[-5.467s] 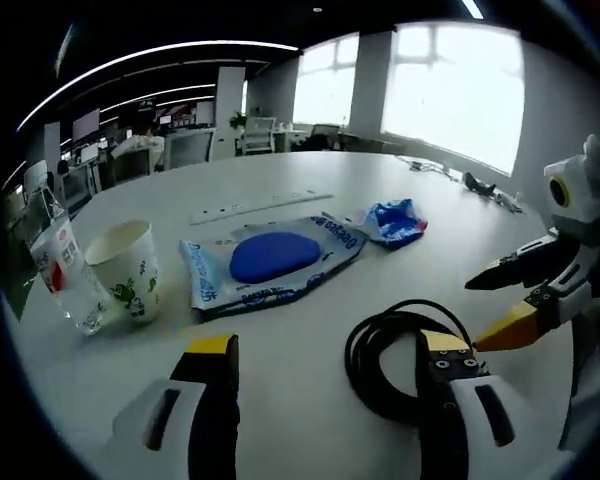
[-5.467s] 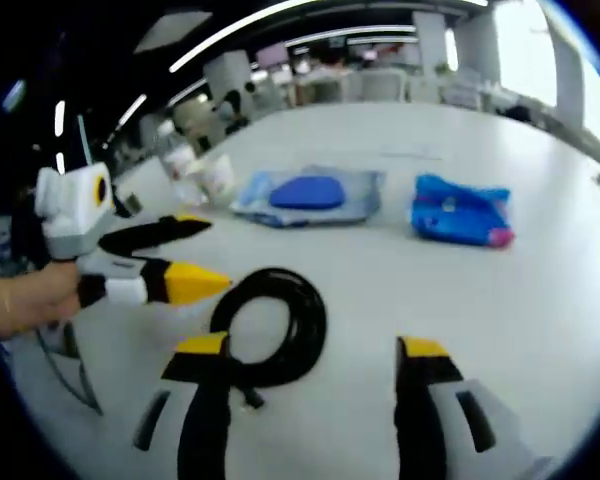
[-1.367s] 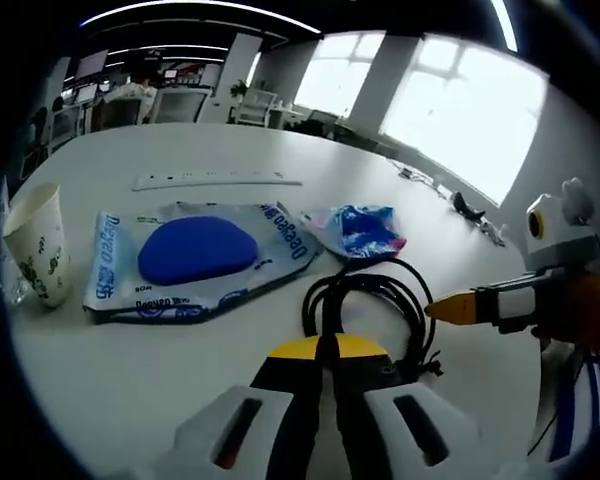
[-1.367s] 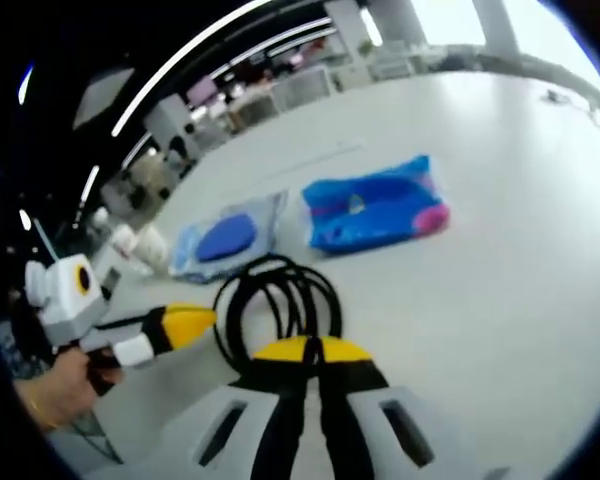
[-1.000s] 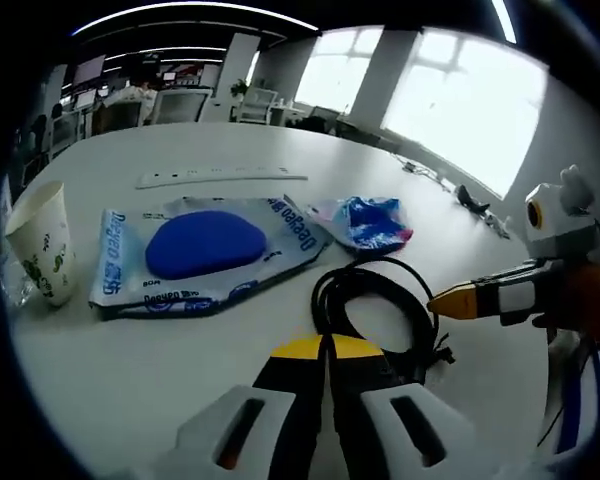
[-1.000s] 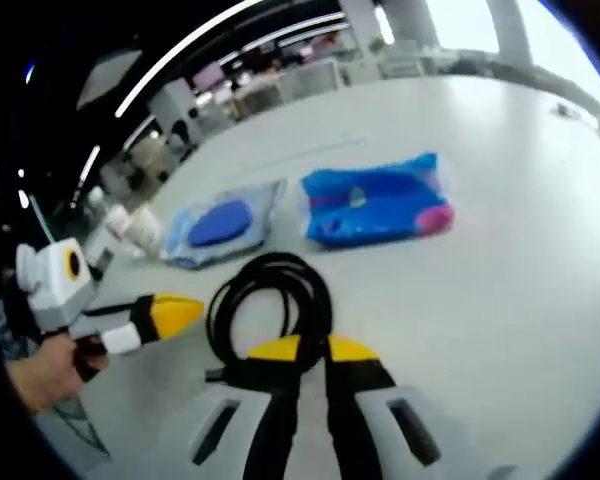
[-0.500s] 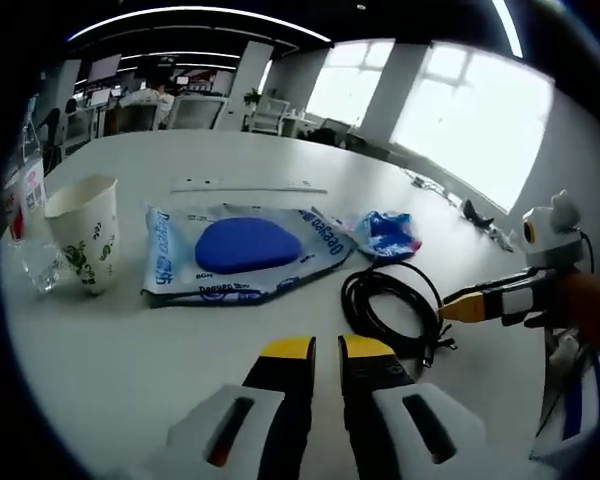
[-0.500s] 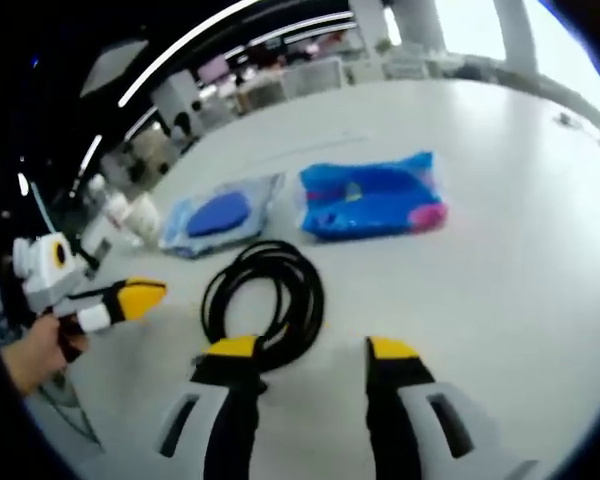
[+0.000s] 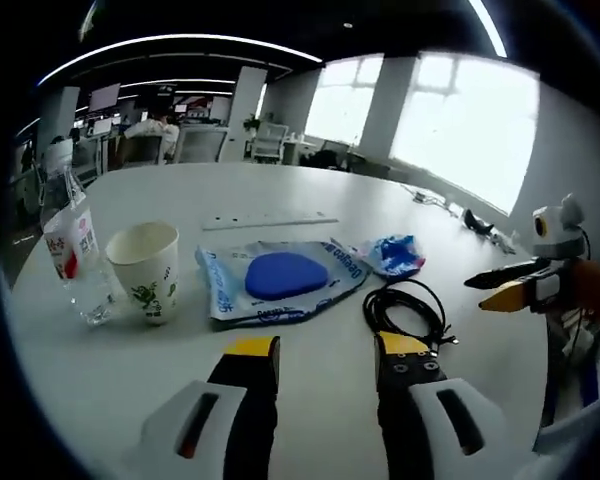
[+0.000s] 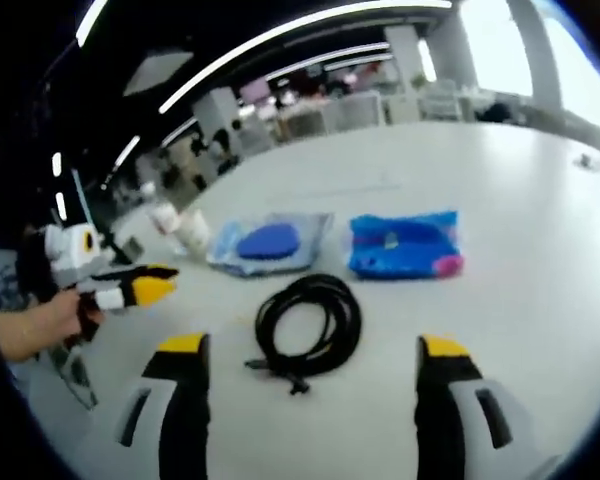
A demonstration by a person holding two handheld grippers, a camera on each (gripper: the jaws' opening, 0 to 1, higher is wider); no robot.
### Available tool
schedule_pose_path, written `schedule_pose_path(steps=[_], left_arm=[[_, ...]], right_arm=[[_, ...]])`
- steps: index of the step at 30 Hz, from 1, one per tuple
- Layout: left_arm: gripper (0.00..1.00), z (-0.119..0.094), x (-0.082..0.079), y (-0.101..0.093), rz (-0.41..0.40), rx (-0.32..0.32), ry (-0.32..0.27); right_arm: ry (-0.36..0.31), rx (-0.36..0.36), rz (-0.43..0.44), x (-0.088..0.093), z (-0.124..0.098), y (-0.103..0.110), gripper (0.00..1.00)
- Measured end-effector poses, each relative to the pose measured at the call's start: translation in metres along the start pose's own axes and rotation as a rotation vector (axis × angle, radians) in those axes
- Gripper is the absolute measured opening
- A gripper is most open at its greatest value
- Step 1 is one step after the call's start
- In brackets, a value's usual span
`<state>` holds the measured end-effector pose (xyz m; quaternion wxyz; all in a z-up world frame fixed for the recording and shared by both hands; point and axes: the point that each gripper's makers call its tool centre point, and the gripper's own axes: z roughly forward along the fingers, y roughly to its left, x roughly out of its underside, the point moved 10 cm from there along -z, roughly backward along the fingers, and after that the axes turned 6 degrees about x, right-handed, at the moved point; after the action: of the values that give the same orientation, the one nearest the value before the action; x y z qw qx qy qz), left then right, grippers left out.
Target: Arrange the tabletop items into an orderly group along one side of the table until the central work area is clear of visible clutter.
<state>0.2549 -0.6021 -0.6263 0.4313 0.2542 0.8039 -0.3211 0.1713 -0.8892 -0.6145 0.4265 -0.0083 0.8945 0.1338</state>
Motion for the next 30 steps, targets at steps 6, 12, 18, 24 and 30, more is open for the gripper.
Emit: schedule_pose_path(steps=[6,12,18,24,30], left_arm=[[0.58,-0.023,-0.008,0.004,0.042,-0.015,-0.020],[0.71,-0.049,-0.008,0.004,0.083,-0.012,-0.015],[0.79,-0.082,-0.011,0.006,0.078,-0.016,-0.034],[0.87,-0.111,-0.013,0.005,0.103,-0.031,-0.043],[0.92,-0.136,-0.012,-0.002,0.122,-0.033,-0.045]], right_arm=[[-0.040,-0.037,-0.056,-0.008,-0.018,0.011,1.00],[-0.067,-0.053,-0.108,-0.017,-0.038,0.022,1.00],[-0.100,-0.064,-0.146,-0.024,-0.059,0.032,1.00],[-0.111,-0.070,-0.186,-0.024,-0.080,0.042,1.00],[-0.129,-0.065,-0.217,-0.021,-0.103,0.047,1.00]])
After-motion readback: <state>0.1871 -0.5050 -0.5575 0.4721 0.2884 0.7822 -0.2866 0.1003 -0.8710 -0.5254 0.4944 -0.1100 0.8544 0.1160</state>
